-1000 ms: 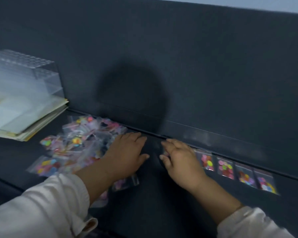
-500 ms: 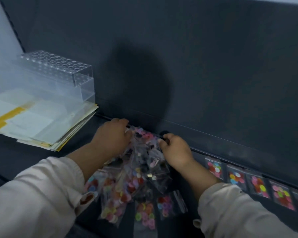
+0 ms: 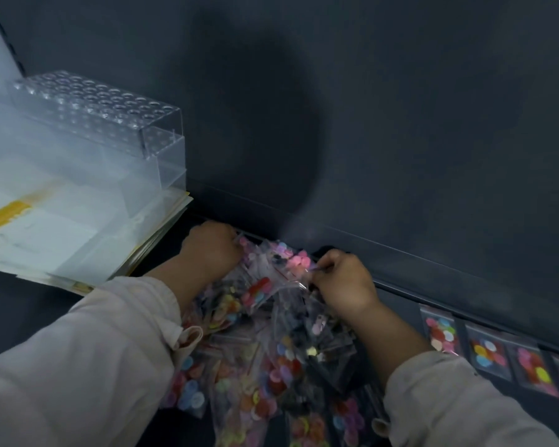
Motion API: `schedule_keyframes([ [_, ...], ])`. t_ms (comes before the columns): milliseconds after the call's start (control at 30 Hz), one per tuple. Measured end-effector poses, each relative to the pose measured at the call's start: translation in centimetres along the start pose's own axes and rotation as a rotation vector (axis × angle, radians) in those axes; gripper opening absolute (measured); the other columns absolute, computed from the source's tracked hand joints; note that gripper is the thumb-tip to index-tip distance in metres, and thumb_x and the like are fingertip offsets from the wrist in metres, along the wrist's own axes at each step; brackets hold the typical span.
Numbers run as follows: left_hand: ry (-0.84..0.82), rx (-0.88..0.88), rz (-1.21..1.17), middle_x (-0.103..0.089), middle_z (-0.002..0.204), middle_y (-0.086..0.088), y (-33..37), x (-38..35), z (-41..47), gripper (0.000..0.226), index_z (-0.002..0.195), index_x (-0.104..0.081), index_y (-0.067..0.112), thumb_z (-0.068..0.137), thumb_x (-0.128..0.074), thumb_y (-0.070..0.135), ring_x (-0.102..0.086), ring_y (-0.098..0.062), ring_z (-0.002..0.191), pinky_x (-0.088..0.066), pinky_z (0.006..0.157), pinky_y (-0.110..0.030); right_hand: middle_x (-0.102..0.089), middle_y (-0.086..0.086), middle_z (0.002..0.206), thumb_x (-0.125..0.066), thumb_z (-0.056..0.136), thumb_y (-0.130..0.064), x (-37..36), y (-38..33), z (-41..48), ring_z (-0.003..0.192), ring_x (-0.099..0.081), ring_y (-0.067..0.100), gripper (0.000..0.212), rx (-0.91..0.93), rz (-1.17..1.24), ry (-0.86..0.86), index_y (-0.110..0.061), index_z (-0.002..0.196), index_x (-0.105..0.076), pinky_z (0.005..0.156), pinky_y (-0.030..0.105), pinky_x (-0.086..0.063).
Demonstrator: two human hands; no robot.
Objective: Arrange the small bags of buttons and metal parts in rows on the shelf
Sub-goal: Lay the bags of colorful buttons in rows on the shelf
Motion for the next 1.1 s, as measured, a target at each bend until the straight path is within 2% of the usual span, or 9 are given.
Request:
schedule_keyframes([
  [100, 0.023, 0.014, -0.054, -0.064, 0.098, -0.002, 0.0, 0.3, -0.1, 0.014, 0.072, -0.057, 0.031, 0.083, -0.059, 0.040, -0.059, -0.026, 0.095, -0.049, 0.080, -0.032, -0.066, 0.007, 0.075, -0.066, 0.077, -0.018, 0.0, 0.0, -0.3, 0.064, -0.063, 0.022, 0.018, 0.011, 0.125, 0.002, -0.023, 0.062, -0.057, 0.060, 0.033, -0.053],
  [167, 0.031, 0.041, -0.151, -0.064, 0.092, -0.004, 0.1, 0.5, -0.6, 0.019, 0.064, -0.053, 0.029, 0.079, -0.061, 0.039, -0.059, -0.028, 0.093, -0.051, 0.084, -0.040, -0.064, 0.003, 0.064, -0.065, 0.081, -0.010, 0.2, -0.4, -0.8, 0.056, -0.058, 0.018, 0.023, 0.025, 0.268, -0.019, -0.019, 0.062, -0.055, 0.056, 0.032, -0.049],
  [233, 0.042, 0.059, -0.332, -0.065, 0.079, -0.003, 0.1, 0.8, -1.1, 0.019, 0.065, -0.057, 0.023, 0.076, -0.063, 0.037, -0.062, -0.027, 0.083, -0.052, 0.082, -0.041, -0.058, 0.001, 0.060, -0.064, 0.082, -0.003, 0.7, -0.6, -1.2, 0.052, -0.050, 0.013, 0.025, 0.019, 0.423, -0.038, -0.016, 0.064, -0.054, 0.053, 0.027, -0.043],
  [333, 0.070, 0.037, -0.567, -0.063, 0.067, -0.002, 1.3, 1.9, -1.9, 0.017, 0.067, -0.059, 0.016, 0.081, -0.068, 0.018, -0.058, -0.016, 0.065, -0.050, 0.065, -0.029, -0.055, 0.002, 0.059, -0.063, 0.081, 0.004, 1.6, -0.6, -1.9, 0.053, -0.047, 0.011, 0.024, -0.034, 0.631, -0.038, -0.012, 0.066, -0.055, 0.050, 0.021, -0.042],
  [467, 0.073, -0.028, -0.762, -0.060, 0.067, -0.010, 3.8, 3.8, -3.6, 0.017, 0.070, -0.057, 0.011, 0.084, -0.063, 0.004, -0.053, -0.016, 0.057, -0.043, 0.045, -0.017, -0.059, 0.001, 0.066, -0.062, 0.082, 0.004, 2.2, -0.4, -3.1, 0.062, -0.054, 0.011, 0.022, -0.122, 0.845, -0.091, -0.015, 0.073, -0.057, 0.057, 0.021, -0.047],
  [700, -0.143, -0.013, -1.087, -0.061, 0.066, -0.005, 8.2, 2.7, -7.2, 0.021, 0.075, -0.064, 0.012, 0.081, -0.059, -0.008, -0.058, -0.011, 0.056, -0.049, 0.047, -0.019, -0.063, 0.006, 0.084, -0.057, 0.085, 0.001, 3.8, 0.2, -5.8, 0.078, -0.058, 0.019, 0.018, -0.204, 1.148, -0.242, -0.016, 0.080, -0.059, 0.079, 0.035, -0.053],
  [867, -0.274, 0.036, -1.124, -0.059, 0.063, -0.008, 11.5, 0.0, -9.8, 0.016, 0.080, -0.062, 0.010, 0.083, -0.057, -0.005, -0.055, -0.008, 0.045, -0.048, 0.060, -0.026, -0.066, 0.002, 0.076, -0.054, 0.090, -0.005, 6.4, 1.1, -8.2, 0.072, -0.061, 0.015, 0.018, -0.128, 1.165, -0.278, -0.016, 0.078, -0.061, 0.062, 0.027, -0.055],
  [1000, -0.353, 0.102, -1.138, -0.062, 0.076, -0.007, 14.2, -2.4, -11.7, 0.010, 0.095, -0.061, 0.012, 0.088, -0.058, 0.006, -0.059, -0.016, 0.064, -0.053, 0.052, -0.027, -0.070, -0.001, 0.073, -0.054, 0.090, -0.004, 8.9, 2.8, -9.6, 0.062, -0.067, 0.010, 0.017, -0.083, 1.134, -0.220, -0.018, 0.082, -0.060, 0.059, 0.025, -0.049],
  [1100, -0.444, 0.115, -1.149, -0.062, 0.078, -0.010, 17.2, -3.9, -13.9, 0.010, 0.100, -0.058, 0.010, 0.090, -0.057, 0.008, -0.061, -0.019, 0.065, -0.057, 0.052, -0.027, -0.069, 0.001, 0.074, -0.054, 0.090, -0.003, 10.8, 4.0, -10.6, 0.060, -0.062, 0.010, 0.017, -0.034, 1.066, -0.182, -0.016, 0.080, -0.059, 0.050, 0.020, -0.047],
])
Point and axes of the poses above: each hand's wrist, its own z-axis towards the middle knuckle, its own x-axis out of the back of the hand, y = z × x, the point moved 10 cm from there along z, towards the middle knuckle
